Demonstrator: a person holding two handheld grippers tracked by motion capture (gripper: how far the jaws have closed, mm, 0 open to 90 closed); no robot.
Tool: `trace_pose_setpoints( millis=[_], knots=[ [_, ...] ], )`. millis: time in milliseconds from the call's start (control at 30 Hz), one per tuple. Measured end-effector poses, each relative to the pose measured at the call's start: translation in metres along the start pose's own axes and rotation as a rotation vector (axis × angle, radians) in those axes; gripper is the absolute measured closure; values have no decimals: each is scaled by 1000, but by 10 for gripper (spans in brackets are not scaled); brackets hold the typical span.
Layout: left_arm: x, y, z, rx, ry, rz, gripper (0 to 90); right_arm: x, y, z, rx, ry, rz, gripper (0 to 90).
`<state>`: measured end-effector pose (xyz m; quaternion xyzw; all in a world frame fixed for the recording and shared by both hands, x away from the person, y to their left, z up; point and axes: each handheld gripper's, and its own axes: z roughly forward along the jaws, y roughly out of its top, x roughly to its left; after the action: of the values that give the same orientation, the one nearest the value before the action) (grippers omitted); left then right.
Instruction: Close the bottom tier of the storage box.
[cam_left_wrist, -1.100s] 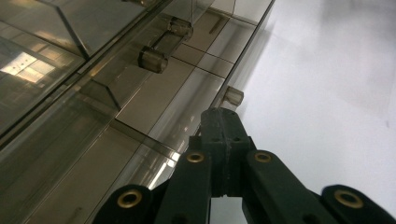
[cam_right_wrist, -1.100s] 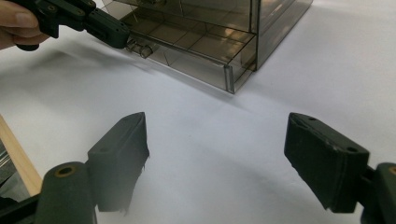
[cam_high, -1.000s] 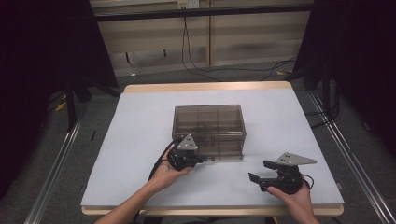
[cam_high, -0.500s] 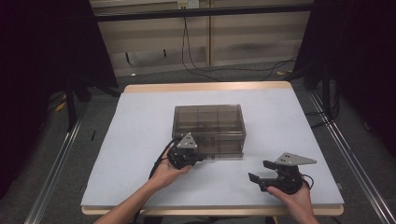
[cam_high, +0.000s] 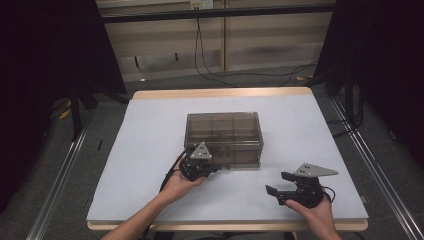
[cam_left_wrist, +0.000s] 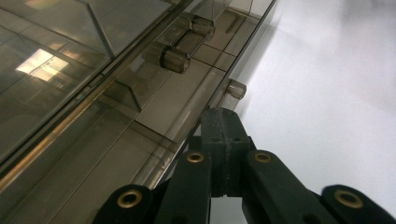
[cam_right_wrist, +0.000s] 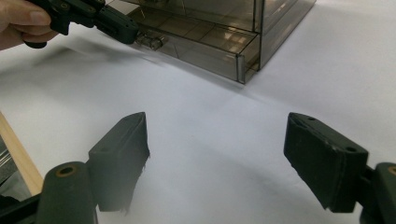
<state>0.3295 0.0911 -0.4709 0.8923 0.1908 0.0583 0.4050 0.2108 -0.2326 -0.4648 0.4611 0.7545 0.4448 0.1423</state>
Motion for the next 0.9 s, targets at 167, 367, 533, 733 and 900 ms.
trace_pose_setpoints(
  millis=[167,367,533,733,900],
  knots=[
    [1,1,0,9,6,2,900,0,0,0,-3,0,-3,221],
    [4,2,1,14,17,-4,900,0,0,-1,-3,0,-2,221],
    [4,2,2,1,19,-10,900,0,0,-1,-3,1,-2,221],
    [6,2,2,-5,23,-13,900,0,0,-1,-2,0,0,221],
    [6,1,2,1,20,-13,900,0,0,-1,-3,0,2,221]
  ],
)
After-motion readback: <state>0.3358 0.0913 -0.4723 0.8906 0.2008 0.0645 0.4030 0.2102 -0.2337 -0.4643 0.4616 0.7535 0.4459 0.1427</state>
